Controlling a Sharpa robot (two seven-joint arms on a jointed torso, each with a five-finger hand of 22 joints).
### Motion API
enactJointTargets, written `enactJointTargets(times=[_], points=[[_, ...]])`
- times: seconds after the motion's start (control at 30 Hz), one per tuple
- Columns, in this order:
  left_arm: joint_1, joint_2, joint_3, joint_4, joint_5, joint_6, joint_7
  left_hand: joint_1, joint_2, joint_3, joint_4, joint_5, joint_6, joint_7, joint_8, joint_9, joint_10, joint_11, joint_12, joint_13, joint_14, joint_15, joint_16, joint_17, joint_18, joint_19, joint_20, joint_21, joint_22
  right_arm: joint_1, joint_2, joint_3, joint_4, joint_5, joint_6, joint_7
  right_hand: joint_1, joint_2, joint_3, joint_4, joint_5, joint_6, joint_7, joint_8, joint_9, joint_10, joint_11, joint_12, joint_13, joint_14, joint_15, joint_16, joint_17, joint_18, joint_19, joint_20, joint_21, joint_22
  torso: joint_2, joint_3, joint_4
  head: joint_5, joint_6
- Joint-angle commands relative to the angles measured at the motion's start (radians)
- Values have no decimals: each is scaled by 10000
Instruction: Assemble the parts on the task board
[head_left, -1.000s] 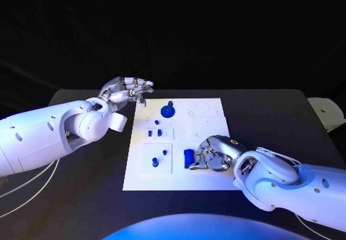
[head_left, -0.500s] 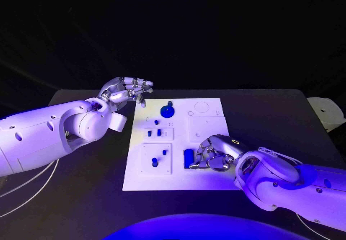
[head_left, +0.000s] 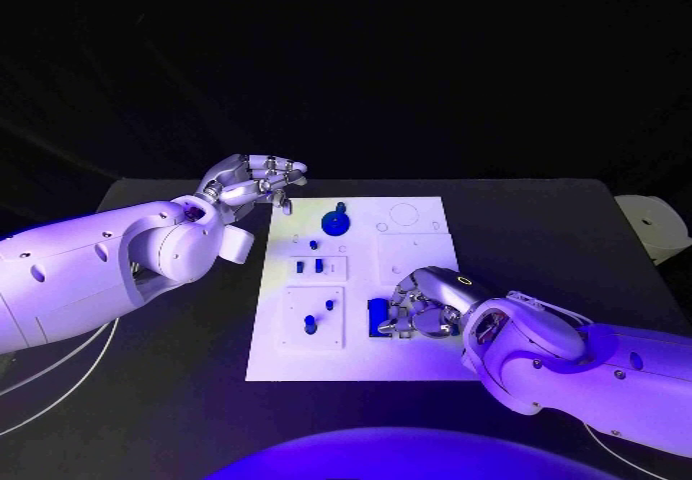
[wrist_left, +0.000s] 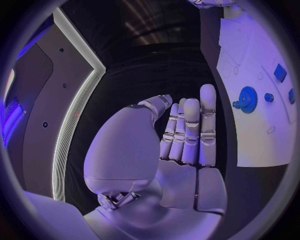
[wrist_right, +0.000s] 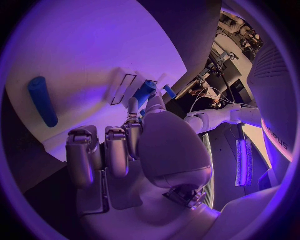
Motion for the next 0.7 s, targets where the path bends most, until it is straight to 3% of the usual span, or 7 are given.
enactJointTargets(times=[0.03,0.2,0.4,0.57,0.7], points=[[3,10,4,20,47,165,47,-91,-19,32,36,-22,-57,11,64,11,-58,13,40,10,-60,16,13,-12,66,-27,18,-58,-11,-15,27,-1,-12,-318,117,-82,476,354,-15,-46,-50,-15,-64,46,-15,273,-66,-10,-546,956,-71,54,2011,-68,1046,-62,54,2635,-2,-11,-3,5,-17],[3,-2,3,23,48,169,36,-94,-3,39,42,-20,-57,12,68,14,-61,13,47,11,-61,17,15,-15,66,-25,18,-60,-12,-20,-39,-1,55,-376,-156,-26,494,369,-27,-12,15,-14,-58,44,-21,268,-62,-25,-551,955,-71,51,2004,-68,1046,-64,54,2635,0,-4,-4,5,-13],[2,-18,1,24,48,176,25,-94,-3,39,42,-20,-57,12,68,14,-61,13,47,11,-61,17,15,-15,66,-25,18,-60,-12,-20,-303,7,279,-53,-1010,451,419,337,-148,40,155,-96,-6,-9,-58,164,-23,-318,-683,943,-48,27,1949,-68,1046,-55,54,2635,-6,2,-15,5,3],[2,-25,-2,25,48,178,22,-94,-3,39,42,-20,-57,12,68,14,-61,13,47,11,-61,17,15,-15,66,-25,18,-60,-12,9,-652,34,492,453,-1708,977,308,365,-287,41,333,-303,104,-151,-136,-48,71,-848,-924,929,29,-1,1892,-68,1046,0,54,2635,-8,6,-23,-28,33],[1,-37,-5,35,48,182,24,-94,-3,39,42,-20,-57,12,68,14,-61,13,47,11,-61,17,15,-15,66,-25,18,-60,-12,97,-1107,54,623,685,-1761,1003,380,417,-365,24,423,-694,288,-496,-302,-75,217,-899,-948,936,145,12,1928,-68,1046,87,54,2635,-9,3,-25,-94,65]])
